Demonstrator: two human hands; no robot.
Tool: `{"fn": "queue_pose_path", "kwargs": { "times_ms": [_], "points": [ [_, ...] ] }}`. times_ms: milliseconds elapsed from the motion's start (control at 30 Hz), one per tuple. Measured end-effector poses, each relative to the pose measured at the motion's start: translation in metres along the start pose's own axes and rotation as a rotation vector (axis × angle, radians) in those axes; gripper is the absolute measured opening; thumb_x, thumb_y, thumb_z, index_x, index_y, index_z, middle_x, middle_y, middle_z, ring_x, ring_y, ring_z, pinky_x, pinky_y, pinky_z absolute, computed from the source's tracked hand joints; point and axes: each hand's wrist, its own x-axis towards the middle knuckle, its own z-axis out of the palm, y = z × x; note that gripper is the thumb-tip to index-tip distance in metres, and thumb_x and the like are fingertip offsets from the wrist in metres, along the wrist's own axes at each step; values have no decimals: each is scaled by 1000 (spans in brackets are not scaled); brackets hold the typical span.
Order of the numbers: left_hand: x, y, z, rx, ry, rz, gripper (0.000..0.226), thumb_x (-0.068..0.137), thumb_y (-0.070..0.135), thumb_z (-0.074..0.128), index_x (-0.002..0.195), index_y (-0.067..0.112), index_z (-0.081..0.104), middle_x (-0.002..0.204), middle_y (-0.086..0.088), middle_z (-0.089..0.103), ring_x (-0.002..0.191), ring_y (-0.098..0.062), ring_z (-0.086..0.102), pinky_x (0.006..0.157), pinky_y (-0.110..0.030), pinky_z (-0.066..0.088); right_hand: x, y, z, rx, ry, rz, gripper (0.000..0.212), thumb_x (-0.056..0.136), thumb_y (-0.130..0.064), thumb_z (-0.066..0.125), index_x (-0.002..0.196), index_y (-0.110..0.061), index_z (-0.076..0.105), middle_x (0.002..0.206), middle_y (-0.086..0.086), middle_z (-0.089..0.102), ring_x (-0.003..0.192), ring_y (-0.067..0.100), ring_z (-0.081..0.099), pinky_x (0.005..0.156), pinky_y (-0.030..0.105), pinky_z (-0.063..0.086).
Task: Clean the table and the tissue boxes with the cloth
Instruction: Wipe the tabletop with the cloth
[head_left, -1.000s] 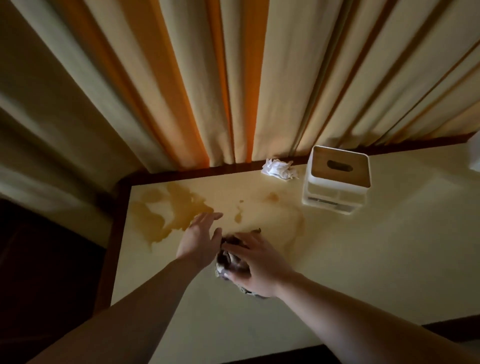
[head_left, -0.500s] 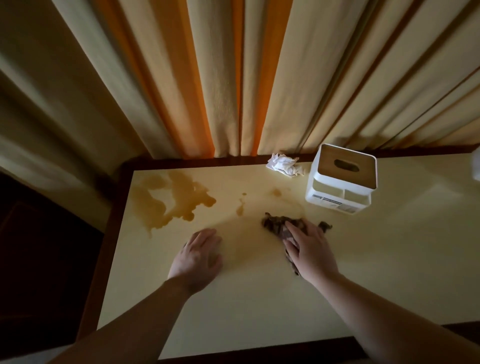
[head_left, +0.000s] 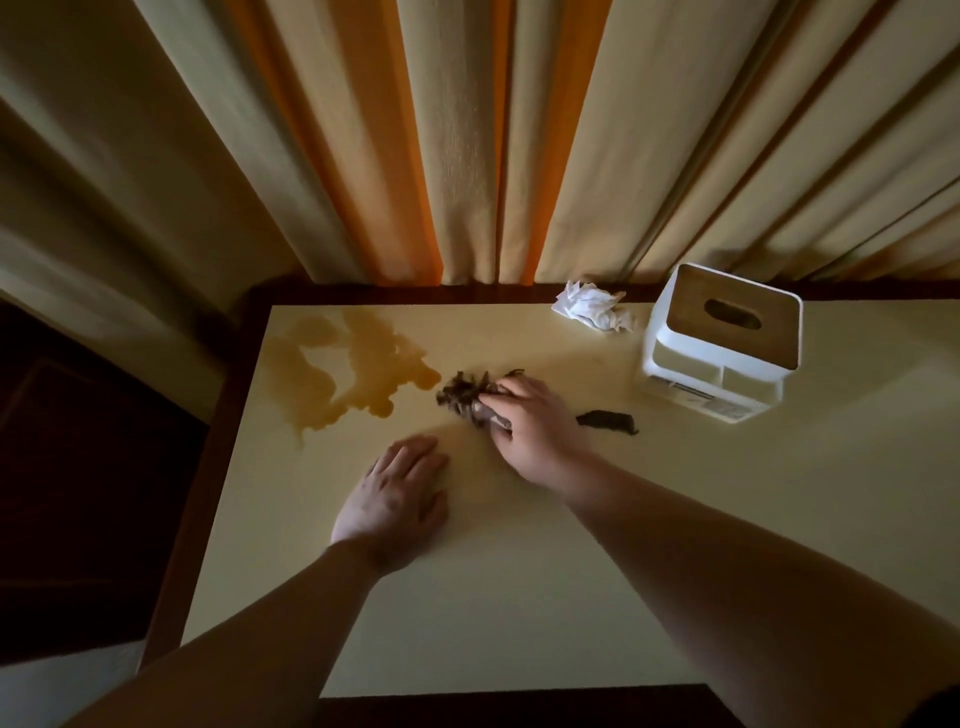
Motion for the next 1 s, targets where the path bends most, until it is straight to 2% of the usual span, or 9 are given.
{"fn": "queue_pose_path", "kwargs": {
  "times_ms": [100, 167, 267, 400, 533, 600, 733, 900, 1000],
  "points": [
    [-1, 1, -1, 7, -7, 0, 55, 93, 46, 50, 139, 19, 61, 143, -2, 56, 135, -24, 47, 111, -43, 45, -45, -5, 0, 24, -13, -51, 34, 94, -29, 61, 124, -22, 75, 128, 2, 64, 120, 29, 55, 96, 40, 51],
    [-1, 2, -1, 11, 3, -13, 54, 92, 46, 50, 137, 19, 62, 141, -1, 57, 134, -22, 47, 111, -41, 44, -78, 5, -6, 15, 27, 58, 35, 94, -27, 64, 128, -26, 72, 134, -1, 61, 129, 26, 51, 104, 39, 47],
    [-1, 3, 0, -3, 27, -18, 51, 91, 44, 51, 133, 19, 64, 139, 0, 58, 133, -22, 47, 110, -41, 46, -100, 35, -16, -56, 116, 292, 41, 94, -24, 67, 135, -21, 69, 140, 8, 59, 134, 33, 50, 111, 44, 44],
    [-1, 3, 0, 2, 53, 2, 49, 92, 43, 51, 132, 18, 65, 137, -2, 60, 130, -24, 51, 107, -40, 47, -61, 56, -21, -143, 118, 428, 40, 102, -30, 60, 138, -14, 65, 134, 16, 62, 130, 36, 51, 109, 47, 44],
    [-1, 2, 2, 2, 59, 11, 49, 92, 42, 52, 132, 17, 67, 140, -3, 60, 132, -26, 52, 108, -41, 46, 5, 49, -25, -133, 62, 496, 45, 106, -40, 48, 145, -21, 59, 144, 8, 55, 135, 30, 45, 116, 44, 37],
    [-1, 1, 3, -15, 76, 13, 47, 91, 40, 54, 130, 16, 68, 139, -4, 61, 132, -27, 53, 108, -40, 46, 31, 40, -20, -95, 5, 463, 47, 106, -42, 45, 148, -24, 56, 151, 3, 50, 139, 27, 41, 119, 41, 33],
    [-1, 1, 3, -16, 75, 27, 47, 91, 39, 55, 130, 16, 68, 138, -5, 62, 131, -28, 54, 108, -41, 47, 44, 9, -10, -9, -101, 254, 46, 103, -34, 49, 147, -24, 58, 155, 2, 47, 141, 26, 38, 120, 39, 31],
    [-1, 1, 1, 10, 51, 17, 50, 93, 42, 52, 134, 18, 66, 142, -4, 59, 133, -26, 51, 111, -42, 45, -21, -8, -7, 28, -121, 5, 41, 91, -26, 60, 129, -20, 73, 138, 7, 61, 127, 31, 54, 106, 45, 50],
    [-1, 2, 0, 18, 37, 10, 50, 95, 43, 50, 135, 18, 64, 142, -4, 59, 134, -26, 51, 112, -42, 46, -66, 9, -15, 19, -81, 64, 47, 89, -32, 50, 130, -24, 71, 139, 0, 59, 132, 23, 49, 110, 39, 46]
  ]
}}
